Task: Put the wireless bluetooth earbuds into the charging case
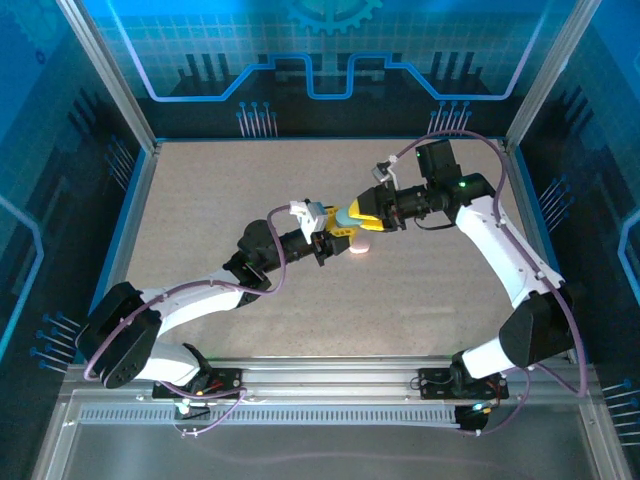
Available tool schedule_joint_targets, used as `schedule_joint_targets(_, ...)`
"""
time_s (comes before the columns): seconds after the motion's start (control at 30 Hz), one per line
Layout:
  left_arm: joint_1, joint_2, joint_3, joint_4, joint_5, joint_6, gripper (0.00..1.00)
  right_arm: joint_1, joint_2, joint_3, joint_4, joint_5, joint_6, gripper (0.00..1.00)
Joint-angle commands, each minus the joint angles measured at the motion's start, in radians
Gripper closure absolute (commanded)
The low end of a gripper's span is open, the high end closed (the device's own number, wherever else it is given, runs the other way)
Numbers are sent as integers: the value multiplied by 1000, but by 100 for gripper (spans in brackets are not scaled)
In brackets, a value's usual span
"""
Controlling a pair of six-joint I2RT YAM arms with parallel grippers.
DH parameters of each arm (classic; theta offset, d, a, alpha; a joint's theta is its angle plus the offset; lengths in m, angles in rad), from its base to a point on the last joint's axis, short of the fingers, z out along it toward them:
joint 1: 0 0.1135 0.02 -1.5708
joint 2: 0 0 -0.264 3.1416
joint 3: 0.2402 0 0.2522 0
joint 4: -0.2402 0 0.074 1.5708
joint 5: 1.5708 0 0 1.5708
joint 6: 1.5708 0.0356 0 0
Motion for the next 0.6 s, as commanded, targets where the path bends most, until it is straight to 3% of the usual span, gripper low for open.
schedule_joint_targets(0.0,5,7,21,29,35,-8,63,11,13,-15,15,-45,17,60)
schedule_joint_targets(0.07,4,9,23,20,31,-8,62,8,8,-16,12,-40,15,70)
schedule_joint_targets(0.23,5,5,23,-12,18,0,51,-18,-10,-32,33,-14,31,84)
schedule_joint_targets(0.47,5,-14,7,-59,-1,20,29,-77,-49,-96,115,33,94,85)
schedule_joint_targets(0.57,5,-43,-22,-54,-26,26,24,-124,-56,-143,119,77,98,85)
